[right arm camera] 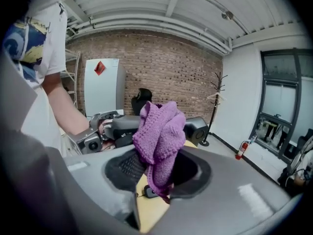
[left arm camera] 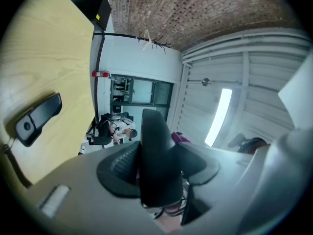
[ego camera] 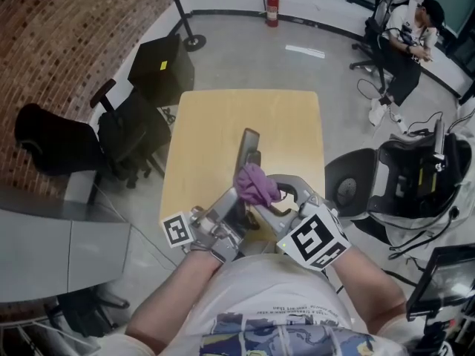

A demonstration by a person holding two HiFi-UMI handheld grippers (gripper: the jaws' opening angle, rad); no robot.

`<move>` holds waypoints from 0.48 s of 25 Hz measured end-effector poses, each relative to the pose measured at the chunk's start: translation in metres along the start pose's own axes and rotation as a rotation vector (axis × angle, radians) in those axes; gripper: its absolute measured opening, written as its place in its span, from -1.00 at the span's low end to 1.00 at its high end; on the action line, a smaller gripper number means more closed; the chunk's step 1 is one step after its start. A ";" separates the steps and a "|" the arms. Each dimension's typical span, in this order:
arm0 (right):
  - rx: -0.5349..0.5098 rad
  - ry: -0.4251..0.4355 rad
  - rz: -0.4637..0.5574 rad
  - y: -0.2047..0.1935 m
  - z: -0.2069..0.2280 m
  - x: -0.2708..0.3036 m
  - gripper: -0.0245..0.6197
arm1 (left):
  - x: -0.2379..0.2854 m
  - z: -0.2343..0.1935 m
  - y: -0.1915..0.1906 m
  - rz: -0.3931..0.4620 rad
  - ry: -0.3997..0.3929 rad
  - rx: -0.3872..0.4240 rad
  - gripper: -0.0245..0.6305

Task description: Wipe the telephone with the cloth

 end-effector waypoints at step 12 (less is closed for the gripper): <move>0.024 0.012 0.014 -0.011 0.005 -0.013 -0.55 | -0.002 0.008 0.010 0.014 -0.061 -0.013 -0.17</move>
Point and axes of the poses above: the fingertips, and each gripper's own axes: x forward along the fingers, z to its right, y out of its top, the point moved 4 cm from there along -x, backward along the fingers, and after that the axes turned 8 degrees about -y, right-handed, at the moved point
